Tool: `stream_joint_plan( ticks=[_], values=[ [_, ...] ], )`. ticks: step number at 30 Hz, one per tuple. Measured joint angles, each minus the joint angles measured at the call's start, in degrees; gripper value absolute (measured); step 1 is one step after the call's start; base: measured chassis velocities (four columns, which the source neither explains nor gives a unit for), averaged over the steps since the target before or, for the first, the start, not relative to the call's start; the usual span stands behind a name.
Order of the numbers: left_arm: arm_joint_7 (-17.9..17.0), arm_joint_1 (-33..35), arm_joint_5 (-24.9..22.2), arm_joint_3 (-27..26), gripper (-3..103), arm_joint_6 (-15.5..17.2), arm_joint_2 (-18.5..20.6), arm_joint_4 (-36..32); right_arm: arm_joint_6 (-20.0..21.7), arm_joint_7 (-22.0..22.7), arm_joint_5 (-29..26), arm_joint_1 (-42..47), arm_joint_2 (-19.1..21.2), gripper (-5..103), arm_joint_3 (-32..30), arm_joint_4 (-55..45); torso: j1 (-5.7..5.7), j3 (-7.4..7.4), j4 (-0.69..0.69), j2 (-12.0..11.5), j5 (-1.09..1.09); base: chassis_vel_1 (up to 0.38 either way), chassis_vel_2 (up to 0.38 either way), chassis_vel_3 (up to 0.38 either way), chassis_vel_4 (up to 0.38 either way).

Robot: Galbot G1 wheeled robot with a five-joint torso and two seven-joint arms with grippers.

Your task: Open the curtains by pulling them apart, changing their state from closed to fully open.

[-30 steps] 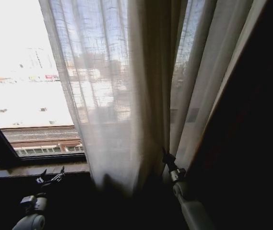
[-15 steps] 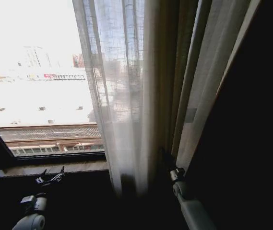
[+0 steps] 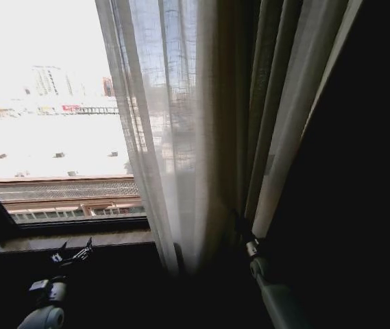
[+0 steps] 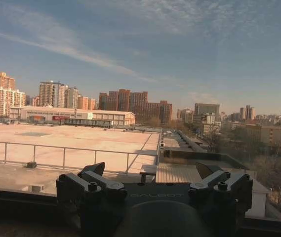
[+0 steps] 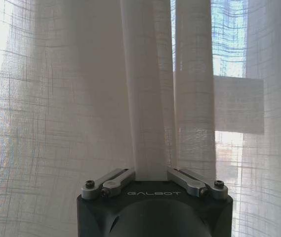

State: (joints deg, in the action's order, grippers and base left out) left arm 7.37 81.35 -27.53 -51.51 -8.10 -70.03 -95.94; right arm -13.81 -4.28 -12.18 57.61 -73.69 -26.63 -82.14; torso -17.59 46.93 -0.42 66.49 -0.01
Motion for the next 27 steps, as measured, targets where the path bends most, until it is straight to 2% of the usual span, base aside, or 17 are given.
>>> stream_joint_plan(
  ticks=[13,17,20,27],
  values=[
    [0.05,0.0,0.0,0.03,100,0.0,-0.02,-0.02,-1.43,0.38,0.79,0.27,-0.6,0,0.3,0.23,0.0,0.0,-0.04,0.0,0.04,-0.241,-0.199,0.217,0.226],
    [0.05,0.0,0.0,0.03,100,0.0,-0.02,-0.02,-1.92,-0.7,3.3,0.39,-0.96,0,1.25,0.94,0.0,0.0,-0.02,0.0,0.03,-0.021,-0.041,0.034,0.012],
    [0.05,0.0,0.0,0.02,100,0.0,0.0,-0.02,-1.95,-0.37,4.68,-0.29,-1.34,0,2.33,2.16,0.0,0.0,0.03,0.0,-0.06,0.0,0.0,0.0,0.0],
    [0.03,0.0,0.0,-0.01,100,0.0,0.01,-0.02,-1.86,1.56,4.8,-3.51,-1.47,0,2.74,6.36,0.0,0.0,-0.01,0.0,0.01,0.037,0.031,-0.017,-0.025]
  ],
)
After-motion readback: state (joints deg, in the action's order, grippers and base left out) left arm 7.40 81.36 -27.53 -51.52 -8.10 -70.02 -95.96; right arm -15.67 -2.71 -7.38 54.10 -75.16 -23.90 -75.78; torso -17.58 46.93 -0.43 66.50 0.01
